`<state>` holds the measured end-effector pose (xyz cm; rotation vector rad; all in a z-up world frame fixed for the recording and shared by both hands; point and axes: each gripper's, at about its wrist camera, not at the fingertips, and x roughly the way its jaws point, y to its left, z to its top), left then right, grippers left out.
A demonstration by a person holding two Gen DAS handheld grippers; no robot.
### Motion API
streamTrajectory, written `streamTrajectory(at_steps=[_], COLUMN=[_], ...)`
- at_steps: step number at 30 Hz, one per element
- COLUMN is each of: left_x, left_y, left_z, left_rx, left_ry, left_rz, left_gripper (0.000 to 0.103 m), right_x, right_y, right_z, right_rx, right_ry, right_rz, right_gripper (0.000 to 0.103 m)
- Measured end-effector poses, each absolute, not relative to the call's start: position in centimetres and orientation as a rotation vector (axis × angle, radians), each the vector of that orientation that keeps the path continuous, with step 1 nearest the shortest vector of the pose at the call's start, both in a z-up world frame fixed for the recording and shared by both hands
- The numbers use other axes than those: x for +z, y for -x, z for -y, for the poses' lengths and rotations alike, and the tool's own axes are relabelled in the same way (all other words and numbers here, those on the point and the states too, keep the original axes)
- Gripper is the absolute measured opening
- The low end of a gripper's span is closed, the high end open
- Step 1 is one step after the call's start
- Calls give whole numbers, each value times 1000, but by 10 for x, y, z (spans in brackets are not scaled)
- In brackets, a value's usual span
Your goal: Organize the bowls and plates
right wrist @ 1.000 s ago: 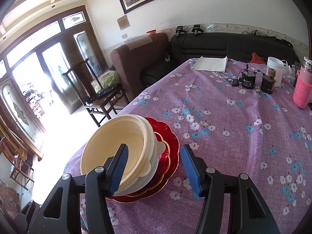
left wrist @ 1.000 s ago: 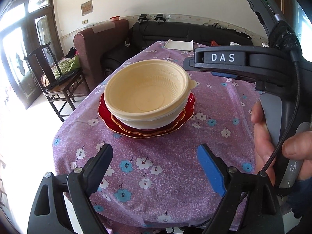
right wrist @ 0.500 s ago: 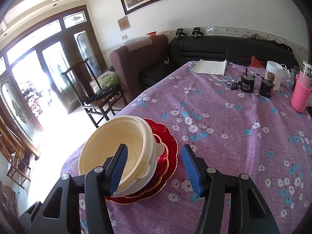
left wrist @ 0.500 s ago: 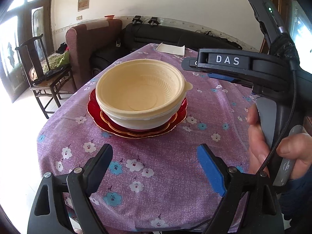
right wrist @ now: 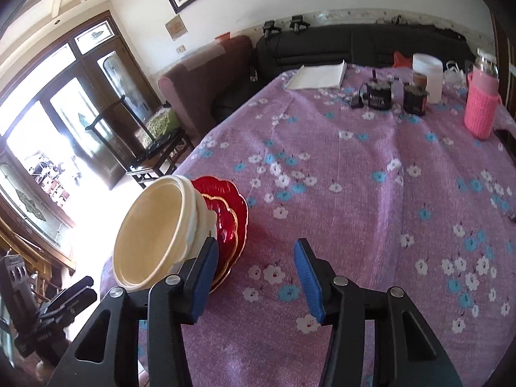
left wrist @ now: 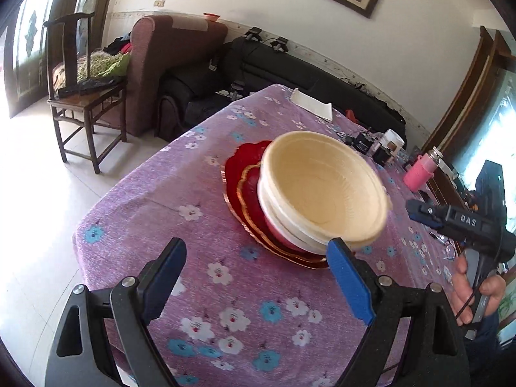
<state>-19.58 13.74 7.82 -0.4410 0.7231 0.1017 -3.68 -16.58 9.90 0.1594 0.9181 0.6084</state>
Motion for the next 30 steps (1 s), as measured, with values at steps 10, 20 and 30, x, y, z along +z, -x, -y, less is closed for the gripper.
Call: streamTrajectory(at_steps=[10,20,30], left_x=[47,44,30], left_y=[149,121,90], left_z=[-184,-194,-190], left_rx=[33,-21,-26], left_ry=[526,578,547], left_rz=[-841,-843,-897], left_gripper=[20,23,22], right_x=[66,55,43], right_y=[11,2,-8], right_z=[151,136,118], right_rx=[633,646,639], right_ry=[-238,-204,-175], right_rz=[-1042,-1087,-1126], right_gripper=[47,32,30])
